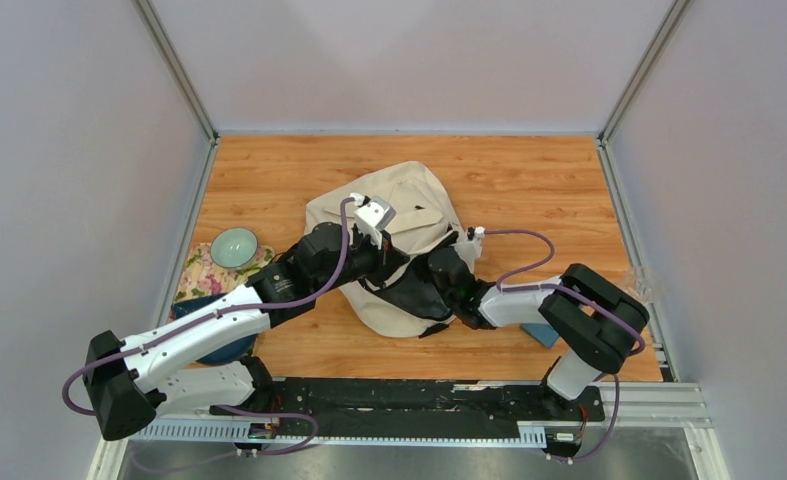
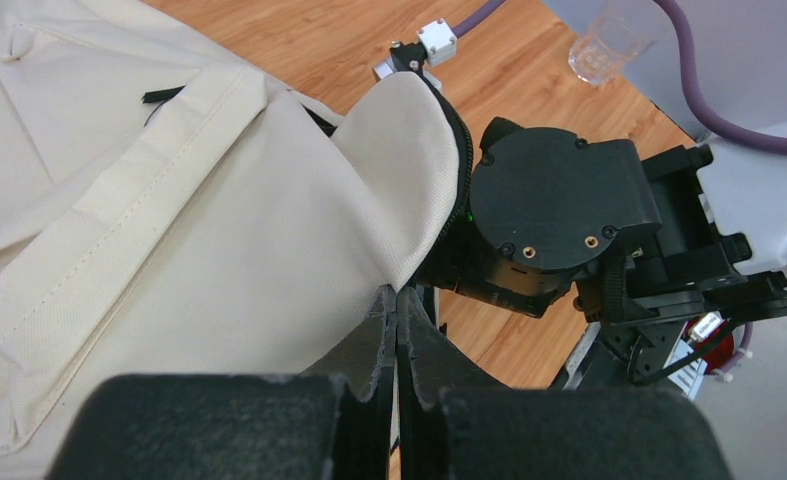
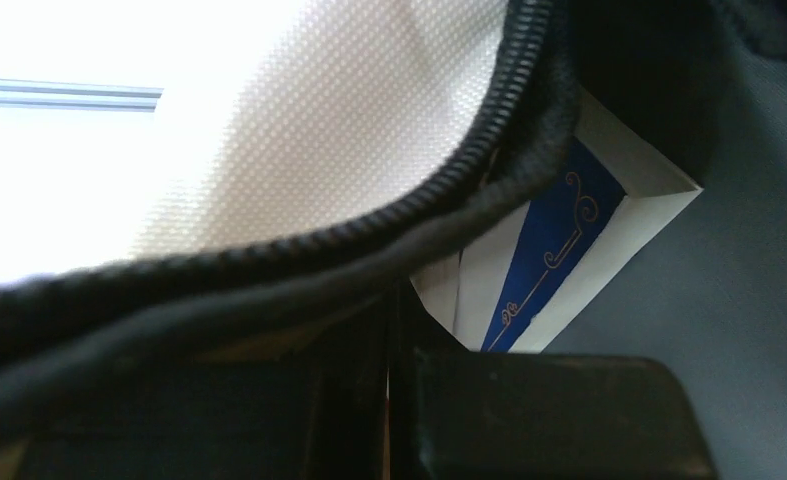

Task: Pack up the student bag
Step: Place the book in the student bag.

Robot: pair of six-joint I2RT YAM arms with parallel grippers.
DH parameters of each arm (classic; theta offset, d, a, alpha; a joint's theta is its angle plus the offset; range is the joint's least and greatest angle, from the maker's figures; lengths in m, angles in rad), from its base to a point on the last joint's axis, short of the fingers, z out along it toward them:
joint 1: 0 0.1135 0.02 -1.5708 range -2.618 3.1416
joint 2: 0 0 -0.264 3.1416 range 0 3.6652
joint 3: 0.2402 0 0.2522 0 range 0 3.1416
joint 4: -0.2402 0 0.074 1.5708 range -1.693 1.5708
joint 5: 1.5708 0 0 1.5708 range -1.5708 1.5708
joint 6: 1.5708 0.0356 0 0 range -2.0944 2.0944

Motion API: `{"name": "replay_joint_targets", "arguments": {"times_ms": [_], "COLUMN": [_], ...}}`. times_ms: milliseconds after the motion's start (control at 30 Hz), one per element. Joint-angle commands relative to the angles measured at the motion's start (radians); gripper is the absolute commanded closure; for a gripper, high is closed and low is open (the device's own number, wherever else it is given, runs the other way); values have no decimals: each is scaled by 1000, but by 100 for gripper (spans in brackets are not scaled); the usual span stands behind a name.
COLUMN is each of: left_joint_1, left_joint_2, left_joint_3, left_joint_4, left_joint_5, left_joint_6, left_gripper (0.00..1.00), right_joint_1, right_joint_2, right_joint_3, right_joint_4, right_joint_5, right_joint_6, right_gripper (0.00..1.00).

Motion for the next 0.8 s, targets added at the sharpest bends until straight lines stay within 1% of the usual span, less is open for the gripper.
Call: {"name": "replay_joint_targets", "arguments": {"times_ms": [0, 100, 200, 233, 333, 400, 433, 500, 533, 567, 633, 667, 700, 767], "left_joint_1": [-7, -7, -7, -7, -7, -7, -7, -7, -7, -7, -8, -7, -8, -7], "left_joint_2": [-36, -42, -39, -38, -35, -35, -35, -33, -33, -35, -38, -38, -35, -32], "left_joint_3": [26, 13, 12, 10, 4, -1, -2, -8, -8, -16, -28, -42, -45, -51], "left_joint_4": [54, 57, 61, 64, 66, 66, 63, 55, 51, 42, 37, 35, 35, 26], "left_joint_5": [22, 14, 22, 23, 29, 31, 29, 28, 26, 23, 16, 11, 8, 11], "left_joint_6": [-11, -9, -12, -15, -14, -12, -11, -11, -11, -11, -14, -14, -17, -23], "left_gripper": [100, 100, 100, 100, 100, 100, 100, 100, 100, 100, 100, 100, 100, 100], "right_joint_1": [-3, -3, -3, -1, -1, 6, 14, 26, 48, 60, 103, 115, 132, 140], "right_joint_2": [23, -19, -88, -105, -195, -244, -302, -364, -422, -457, -517, -584, -614, -696], "right_joint_3": [14, -35, -101, -113, -148, -162, -170, -176, -181, -185, -208, -224, -236, -259], "right_joint_4": [129, 122, 109, 97, 33, -30, -83, -157, -241, -288, -416, -446, -476, -584], "right_joint_5": [37, 44, 50, 43, 1, -13, -14, -17, -16, -11, 18, 26, 26, 30], "right_joint_6": [1, 2, -5, -22, -76, -94, -106, -136, -143, -148, -143, -139, -122, -102], "right_gripper": [100, 97, 80, 69, 51, 47, 44, 43, 43, 43, 43, 43, 43, 43]}}
